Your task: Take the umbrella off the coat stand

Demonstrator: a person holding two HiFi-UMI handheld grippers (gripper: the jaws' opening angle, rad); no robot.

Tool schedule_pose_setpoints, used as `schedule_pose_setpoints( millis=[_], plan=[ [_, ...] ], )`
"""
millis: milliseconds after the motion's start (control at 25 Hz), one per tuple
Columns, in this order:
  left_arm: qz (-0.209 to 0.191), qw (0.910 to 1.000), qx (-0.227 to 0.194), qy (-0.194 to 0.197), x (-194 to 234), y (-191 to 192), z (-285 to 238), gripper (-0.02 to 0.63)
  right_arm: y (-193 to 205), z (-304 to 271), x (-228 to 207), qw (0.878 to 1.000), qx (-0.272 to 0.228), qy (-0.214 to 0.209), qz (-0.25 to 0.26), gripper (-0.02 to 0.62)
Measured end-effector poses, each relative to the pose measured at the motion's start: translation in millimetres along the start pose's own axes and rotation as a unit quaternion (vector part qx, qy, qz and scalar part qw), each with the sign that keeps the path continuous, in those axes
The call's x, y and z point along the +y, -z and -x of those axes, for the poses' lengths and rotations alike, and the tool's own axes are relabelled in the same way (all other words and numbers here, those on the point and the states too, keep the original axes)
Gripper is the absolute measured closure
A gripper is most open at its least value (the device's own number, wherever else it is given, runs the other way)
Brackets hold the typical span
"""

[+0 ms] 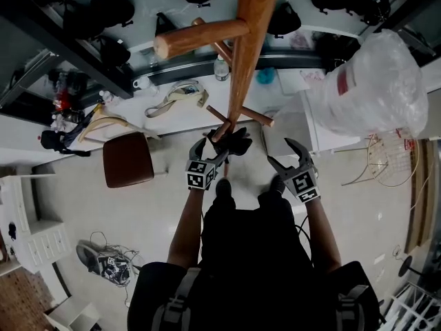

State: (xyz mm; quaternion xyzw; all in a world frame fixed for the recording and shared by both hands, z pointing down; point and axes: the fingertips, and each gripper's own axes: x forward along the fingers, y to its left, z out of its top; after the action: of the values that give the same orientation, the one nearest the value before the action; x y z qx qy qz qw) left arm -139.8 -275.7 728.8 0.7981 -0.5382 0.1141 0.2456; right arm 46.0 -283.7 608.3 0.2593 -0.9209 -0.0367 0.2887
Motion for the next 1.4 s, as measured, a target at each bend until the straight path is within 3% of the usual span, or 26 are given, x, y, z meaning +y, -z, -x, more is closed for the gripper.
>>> schedule_pose_setpoints(
  millis=[320,640,880,960,1080,1400],
  plan=[
    [0.009,0.9997,0.023,0.002,9,24,-35,0.188,3,7,2,1.000,0.012,-0.002,0.005,0.272],
    [-0.001,0.9999,0.015,0.008,8,26,-57,0.186,11,14,1,1.000,0.024,0.010,0.005,0.281],
    [-0.007,0.9991,0.038,0.014,7,30,-72,0.195,8,21,3,1.000,0.021,0.014,-0.007,0.282],
    [-0.007,0.9990,0.042,0.016,8,30,-75,0.210,2,23,2,1.000,0.015,0.017,-0.007,0.284],
    [-0.017,0.9988,0.044,0.016,7,30,-77,0.303,0,23,1,1.000,0.013,0.022,-0.008,0.287],
    [-0.026,0.9978,0.057,0.021,5,24,-74,0.350,8,24,7,0.999,0.021,0.026,-0.016,0.296]
  ],
)
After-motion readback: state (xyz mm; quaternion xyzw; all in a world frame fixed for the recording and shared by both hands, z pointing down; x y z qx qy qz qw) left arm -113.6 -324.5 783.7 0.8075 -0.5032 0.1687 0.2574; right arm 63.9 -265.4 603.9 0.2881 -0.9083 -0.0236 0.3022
